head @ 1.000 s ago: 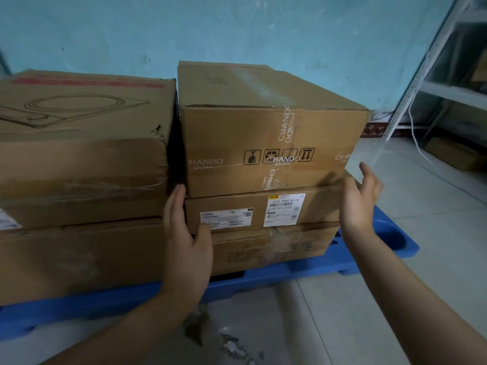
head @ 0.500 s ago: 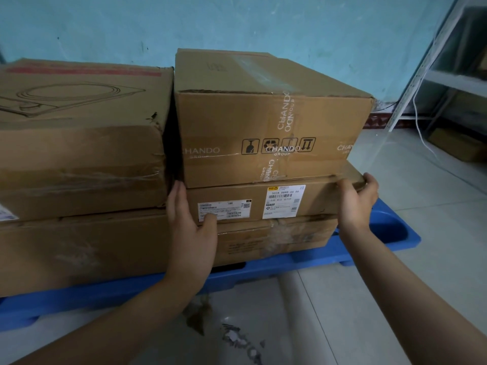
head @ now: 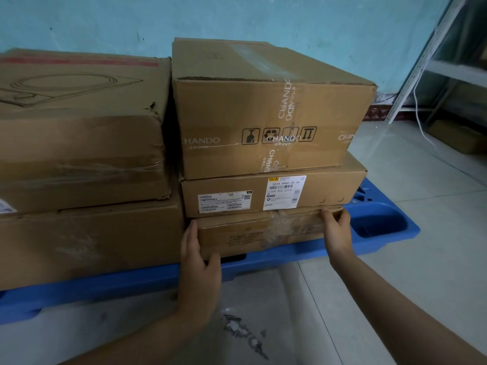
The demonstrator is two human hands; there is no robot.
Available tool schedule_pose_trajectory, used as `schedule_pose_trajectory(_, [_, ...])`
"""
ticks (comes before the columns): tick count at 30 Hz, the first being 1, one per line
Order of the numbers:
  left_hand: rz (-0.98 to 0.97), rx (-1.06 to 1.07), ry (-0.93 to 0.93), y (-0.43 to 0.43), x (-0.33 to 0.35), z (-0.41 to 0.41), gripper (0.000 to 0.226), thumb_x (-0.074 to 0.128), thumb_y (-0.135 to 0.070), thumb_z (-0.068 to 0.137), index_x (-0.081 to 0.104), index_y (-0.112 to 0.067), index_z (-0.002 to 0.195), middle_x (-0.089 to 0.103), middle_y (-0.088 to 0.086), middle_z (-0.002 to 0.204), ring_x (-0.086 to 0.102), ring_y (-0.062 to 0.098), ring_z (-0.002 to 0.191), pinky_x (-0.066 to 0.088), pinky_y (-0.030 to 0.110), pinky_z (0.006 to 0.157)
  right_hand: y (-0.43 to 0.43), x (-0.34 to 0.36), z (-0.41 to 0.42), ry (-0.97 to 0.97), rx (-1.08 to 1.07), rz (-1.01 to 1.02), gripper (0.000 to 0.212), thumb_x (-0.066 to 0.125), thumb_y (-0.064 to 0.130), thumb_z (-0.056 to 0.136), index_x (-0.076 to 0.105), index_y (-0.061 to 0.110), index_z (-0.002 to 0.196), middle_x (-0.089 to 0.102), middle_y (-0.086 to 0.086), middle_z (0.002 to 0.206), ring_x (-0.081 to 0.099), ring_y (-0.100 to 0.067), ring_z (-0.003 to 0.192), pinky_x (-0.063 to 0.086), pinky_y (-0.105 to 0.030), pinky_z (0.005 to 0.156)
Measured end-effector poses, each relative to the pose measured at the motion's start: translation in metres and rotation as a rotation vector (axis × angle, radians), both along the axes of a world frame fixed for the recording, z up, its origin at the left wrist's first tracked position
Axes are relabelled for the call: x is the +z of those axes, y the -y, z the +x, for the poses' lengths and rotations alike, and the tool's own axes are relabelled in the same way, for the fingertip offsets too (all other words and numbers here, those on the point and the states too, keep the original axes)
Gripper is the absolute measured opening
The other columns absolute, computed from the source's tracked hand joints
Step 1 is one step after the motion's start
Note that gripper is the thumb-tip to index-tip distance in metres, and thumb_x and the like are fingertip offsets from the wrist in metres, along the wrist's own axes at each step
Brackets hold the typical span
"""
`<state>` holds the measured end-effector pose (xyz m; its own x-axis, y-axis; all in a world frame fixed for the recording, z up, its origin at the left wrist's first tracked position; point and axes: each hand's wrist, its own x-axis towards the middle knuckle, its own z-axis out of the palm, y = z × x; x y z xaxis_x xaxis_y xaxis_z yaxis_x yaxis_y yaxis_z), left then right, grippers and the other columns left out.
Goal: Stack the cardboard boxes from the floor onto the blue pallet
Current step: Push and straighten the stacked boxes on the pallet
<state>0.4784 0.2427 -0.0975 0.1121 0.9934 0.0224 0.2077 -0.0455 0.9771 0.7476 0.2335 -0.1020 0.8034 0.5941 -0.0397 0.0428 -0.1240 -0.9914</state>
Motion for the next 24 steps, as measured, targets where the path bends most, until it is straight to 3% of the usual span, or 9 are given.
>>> schedule_pose_trajectory(2, [-0.008,-0.044,-0.005,0.002,-0.001,0.001,0.075,0.048,-0.007,0.098,0.008,-0.036,0.154,0.010,-0.017,0.159,0.024,0.006,0.139,0.026,0.015,0.108,0.001,-0.003,0.001,0.005,0.028,-0.003,0.050,0.054,0.029,0.099,0.039,0.021,0.146,0.051,0.003,0.133,0.047,-0.019,0.124,0.036,-0.036,0.106])
schedule_pose_trajectory(4, [-0.023,-0.080,-0.005,0.002,-0.002,0.003,0.081,0.050,-0.009,0.097,0.002,-0.039,0.154,0.003,-0.023,0.159,0.020,0.010,0.145,0.024,0.034,0.118,0.004,-0.004,0.002,0.031,0.052,-0.008,0.052,0.055,0.028,0.100,0.037,0.019,0.148,0.051,-0.002,0.140,0.047,-0.021,0.130,0.037,-0.039,0.111])
schedule_pose_trajectory(6, [-0.032,-0.106,-0.001,0.002,-0.002,0.004,0.085,0.051,-0.008,0.095,-0.002,-0.041,0.154,-0.002,-0.028,0.157,0.016,0.011,0.147,0.022,0.039,0.120,0.006,-0.005,0.003,0.069,0.072,-0.015,0.053,0.055,0.029,0.101,0.037,0.018,0.149,0.050,-0.004,0.144,0.047,-0.021,0.131,0.037,-0.037,0.109])
schedule_pose_trajectory(9, [-0.023,-0.113,0.008,-0.001,-0.001,0.005,0.087,0.052,-0.005,0.094,-0.002,-0.039,0.154,-0.003,-0.030,0.156,0.015,0.012,0.148,0.020,0.041,0.121,0.003,-0.006,0.005,0.091,0.089,-0.025,0.052,0.055,0.031,0.100,0.038,0.018,0.147,0.050,-0.007,0.144,0.047,-0.023,0.132,0.038,-0.038,0.109])
schedule_pose_trajectory(13, [-0.090,-0.072,0.111,-0.013,0.010,0.012,0.087,0.050,0.000,0.093,0.001,-0.037,0.155,0.008,-0.023,0.155,0.023,0.009,0.142,0.022,0.030,0.115,-0.007,-0.003,0.006,0.073,0.105,-0.038,0.052,0.055,0.031,0.101,0.037,0.017,0.147,0.047,-0.010,0.146,0.045,-0.027,0.135,0.037,-0.044,0.114])
schedule_pose_trajectory(17, [-0.097,0.005,0.107,-0.029,0.019,0.015,0.084,0.053,-0.002,0.090,0.012,-0.036,0.155,0.033,-0.004,0.155,0.038,0.017,0.137,0.031,0.042,0.116,-0.010,-0.004,0.007,0.031,0.109,-0.009,0.058,0.056,0.030,0.100,0.033,0.019,0.151,0.045,-0.007,0.149,0.043,-0.025,0.137,0.035,-0.042,0.114])
schedule_pose_trajectory(21, [-0.100,0.045,0.167,-0.034,0.024,0.015,0.077,0.050,-0.001,0.089,0.023,-0.036,0.152,0.048,-0.011,0.141,0.049,0.004,0.118,0.037,0.028,0.102,-0.010,0.003,0.015,-0.053,0.035,0.091,0.071,0.058,0.022,0.098,0.018,0.026,0.156,0.040,0.005,0.143,0.040,-0.020,0.136,0.032,-0.035,0.104])
schedule_pose_trajectory(24, [-0.116,0.056,0.235,-0.033,0.024,0.015,0.075,0.047,0.002,0.088,0.028,-0.034,0.151,0.052,-0.014,0.135,0.050,-0.002,0.115,0.037,0.027,0.103,-0.012,0.015,0.024,-0.026,0.052,0.143,0.078,0.059,0.016,0.096,0.013,0.031,0.157,0.038,0.006,0.144,0.043,-0.014,0.128,0.035,-0.035,0.104])
